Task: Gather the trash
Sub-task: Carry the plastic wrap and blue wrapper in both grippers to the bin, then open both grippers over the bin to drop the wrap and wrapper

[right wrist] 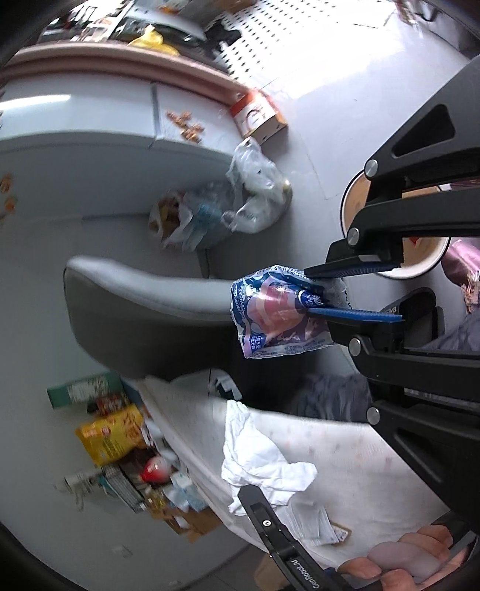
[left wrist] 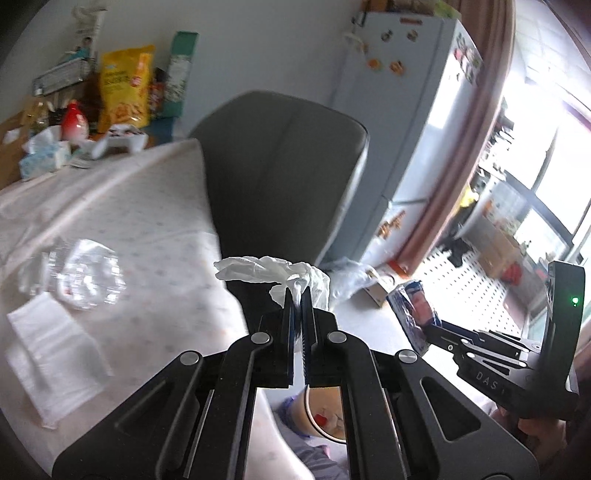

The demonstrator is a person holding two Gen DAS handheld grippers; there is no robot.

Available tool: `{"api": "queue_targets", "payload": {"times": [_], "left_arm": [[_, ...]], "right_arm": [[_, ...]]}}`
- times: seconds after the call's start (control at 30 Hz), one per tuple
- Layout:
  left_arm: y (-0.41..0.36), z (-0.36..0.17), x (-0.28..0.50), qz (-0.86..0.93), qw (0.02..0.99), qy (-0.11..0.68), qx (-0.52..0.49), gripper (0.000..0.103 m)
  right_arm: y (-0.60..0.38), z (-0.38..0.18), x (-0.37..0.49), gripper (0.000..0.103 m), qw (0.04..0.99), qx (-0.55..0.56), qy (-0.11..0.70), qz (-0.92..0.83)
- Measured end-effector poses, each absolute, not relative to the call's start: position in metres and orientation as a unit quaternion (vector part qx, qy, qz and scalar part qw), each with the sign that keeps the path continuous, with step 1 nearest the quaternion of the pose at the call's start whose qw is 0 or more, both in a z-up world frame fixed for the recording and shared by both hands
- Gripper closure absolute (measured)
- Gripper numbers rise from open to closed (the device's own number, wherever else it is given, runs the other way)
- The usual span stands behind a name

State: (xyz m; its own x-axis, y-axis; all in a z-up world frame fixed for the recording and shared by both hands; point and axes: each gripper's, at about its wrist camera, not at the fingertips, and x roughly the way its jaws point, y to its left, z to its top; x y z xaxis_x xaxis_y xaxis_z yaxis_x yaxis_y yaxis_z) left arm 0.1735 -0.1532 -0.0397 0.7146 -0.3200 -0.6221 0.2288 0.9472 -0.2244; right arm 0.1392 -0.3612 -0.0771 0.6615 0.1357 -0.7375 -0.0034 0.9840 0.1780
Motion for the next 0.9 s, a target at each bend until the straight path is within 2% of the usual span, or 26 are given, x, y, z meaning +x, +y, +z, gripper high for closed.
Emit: {"api": "queue_targets", "payload": {"times": [0.23, 0.27, 0.33, 0.37, 0.4, 0.43, 0.67, 0.9], "left_arm": [[-0.186, -0.057, 0.185, -0.171, 0.911, 0.372, -0.049, 0.099], [-0.191, -0.060, 0.187, -0.175, 0.909, 0.376, -0.046, 0.099], [-0.196, -0.062, 0.189, -0.178, 0.906, 0.381, -0.043, 0.099], [-0.201, -0.064, 0.190, -0.181, 0.905, 0.384, -0.040, 0.099], [-0.204, -0.066, 0.190, -0.183, 0.903, 0.386, -0.039, 0.099], [-0.208, -0.067, 0.191, -0.185, 0.902, 0.388, -0.036, 0.099], [-0.231, -0.075, 0.193, -0.202, 0.893, 0.402, -0.016, 0.099], [-0.269, -0.090, 0.195, -0.238, 0.874, 0.423, -0.001, 0.099]], "right_arm": [[-0.397, -0.106, 0.144, 0.084, 0.898, 0.106, 0.428, 0.005], [-0.402, -0.112, 0.145, 0.079, 0.895, 0.109, 0.432, -0.001], [-0.412, -0.121, 0.145, 0.075, 0.892, 0.117, 0.436, -0.018], [-0.417, -0.125, 0.145, 0.064, 0.891, 0.121, 0.437, -0.025], [-0.421, -0.129, 0.145, 0.059, 0.890, 0.126, 0.438, -0.027], [-0.428, -0.135, 0.146, 0.057, 0.886, 0.139, 0.441, -0.031], [-0.457, -0.147, 0.138, 0.057, 0.883, 0.164, 0.437, -0.054], [-0.478, -0.132, 0.124, 0.048, 0.891, 0.170, 0.415, -0.076]]}}
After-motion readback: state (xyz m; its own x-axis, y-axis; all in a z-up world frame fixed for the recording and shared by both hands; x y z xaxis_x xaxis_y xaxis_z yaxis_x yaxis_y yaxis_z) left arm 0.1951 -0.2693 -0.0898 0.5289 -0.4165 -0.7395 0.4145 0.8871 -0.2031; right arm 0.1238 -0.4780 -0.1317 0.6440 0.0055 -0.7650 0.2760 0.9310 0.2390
